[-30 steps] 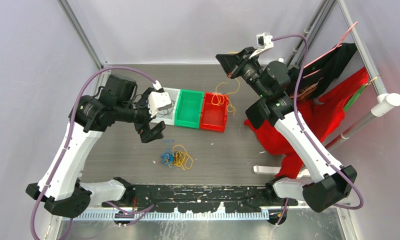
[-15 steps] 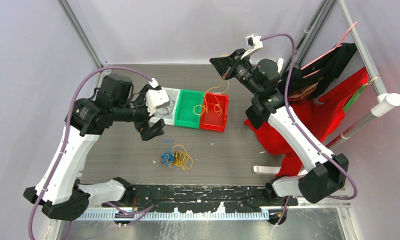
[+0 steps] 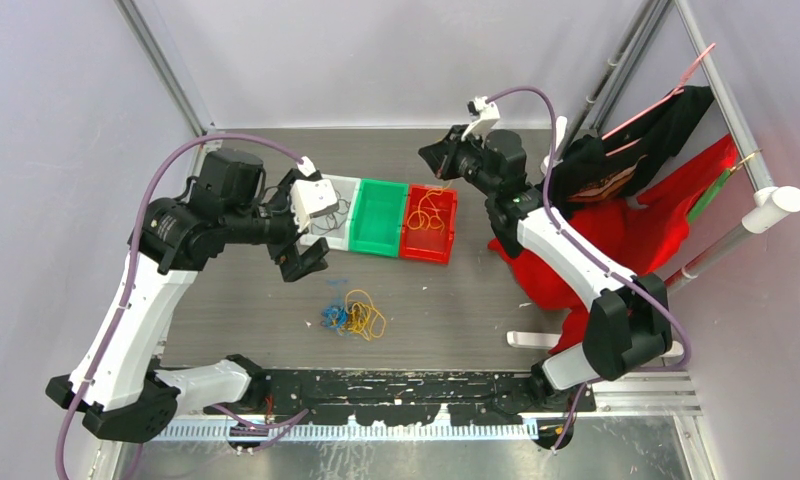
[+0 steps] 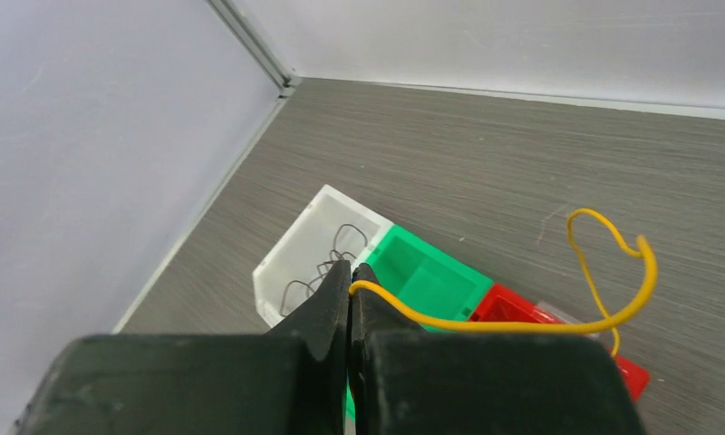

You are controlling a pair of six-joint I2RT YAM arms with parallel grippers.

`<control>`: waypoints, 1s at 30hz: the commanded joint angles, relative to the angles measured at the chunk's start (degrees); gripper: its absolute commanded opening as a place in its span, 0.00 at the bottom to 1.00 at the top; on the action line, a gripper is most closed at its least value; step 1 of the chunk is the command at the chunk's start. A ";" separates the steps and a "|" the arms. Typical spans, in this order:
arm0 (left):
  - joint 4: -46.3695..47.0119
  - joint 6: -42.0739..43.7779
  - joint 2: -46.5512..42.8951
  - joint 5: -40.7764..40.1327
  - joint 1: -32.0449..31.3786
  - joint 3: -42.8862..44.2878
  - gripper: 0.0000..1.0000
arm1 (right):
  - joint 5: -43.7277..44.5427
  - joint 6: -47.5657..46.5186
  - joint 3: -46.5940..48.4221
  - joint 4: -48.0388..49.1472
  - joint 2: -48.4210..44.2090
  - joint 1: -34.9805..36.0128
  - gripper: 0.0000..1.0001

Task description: Untangle the cables

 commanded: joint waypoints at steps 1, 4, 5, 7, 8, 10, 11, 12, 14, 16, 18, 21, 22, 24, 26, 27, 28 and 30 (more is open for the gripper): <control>2.14 -0.59 -0.21 0.31 0.02 1.27 0.98 | 2.03 -6.44 0.94 -0.45 -0.79 -0.18 0.01; 2.35 -1.06 0.16 -0.22 0.07 1.59 0.99 | 0.39 -9.35 2.40 -4.37 1.08 -0.13 0.01; 2.33 -1.12 0.23 -0.37 0.07 1.59 0.99 | 0.28 -9.83 2.52 -5.43 1.70 -0.14 0.01; 2.38 -1.07 0.14 -0.96 0.07 1.53 1.00 | 0.48 -10.50 1.99 -6.31 2.71 -0.12 0.01; 2.42 -1.10 0.10 -1.22 0.07 1.47 1.00 | 0.78 -10.72 1.56 -6.31 3.20 -0.14 0.01; 2.74 -1.13 -0.07 -1.37 0.06 1.21 1.00 | 1.62 -10.52 0.85 -6.18 4.53 -0.17 0.01; 2.86 -1.13 -0.10 -1.46 0.09 1.16 0.99 | 1.62 -10.47 0.67 -6.23 5.30 -0.09 0.01; 3.00 -1.13 -0.10 -1.46 0.06 1.15 0.99 | 1.64 -10.56 0.50 -6.36 6.23 -0.01 0.01; 3.12 -1.21 -0.06 -1.57 0.02 1.24 1.00 | 2.64 -10.87 0.43 -6.47 8.03 0.35 0.01; 3.25 -1.21 -0.13 -1.58 0.02 1.32 0.99 | 4.43 -12.47 0.87 -7.22 10.01 1.01 0.01; 3.24 -1.17 -0.27 -1.73 0.03 1.33 0.99 | 5.47 -14.12 2.14 -8.88 12.15 1.86 0.01; 3.15 -1.04 -0.53 -1.89 0.07 1.35 0.99 | 7.86 -16.26 3.92 -11.56 15.63 3.27 0.01; 3.08 -0.88 -0.58 -1.87 0.07 1.32 0.99 | 9.12 -16.59 4.30 -12.27 16.64 3.72 0.01; 3.00 -0.67 -0.70 -2.21 0.07 1.24 0.99 | 11.27 -16.79 4.82 -13.39 18.38 4.39 0.01; 3.05 -0.61 -0.71 -2.25 0.08 1.24 0.99 | 13.37 -16.34 4.71 -13.78 19.46 4.64 0.01; 3.00 -0.53 -0.72 -2.23 0.05 1.24 0.99 | 14.16 -15.86 4.48 -13.80 19.68 4.64 0.02; 3.05 -0.46 -0.72 -2.20 0.09 1.24 1.00 | 14.97 -15.48 4.27 -13.64 19.62 4.65 0.06; 2.99 -0.51 -0.63 -2.19 0.07 1.18 1.00 | 15.90 -15.05 4.01 -13.36 19.01 4.64 0.17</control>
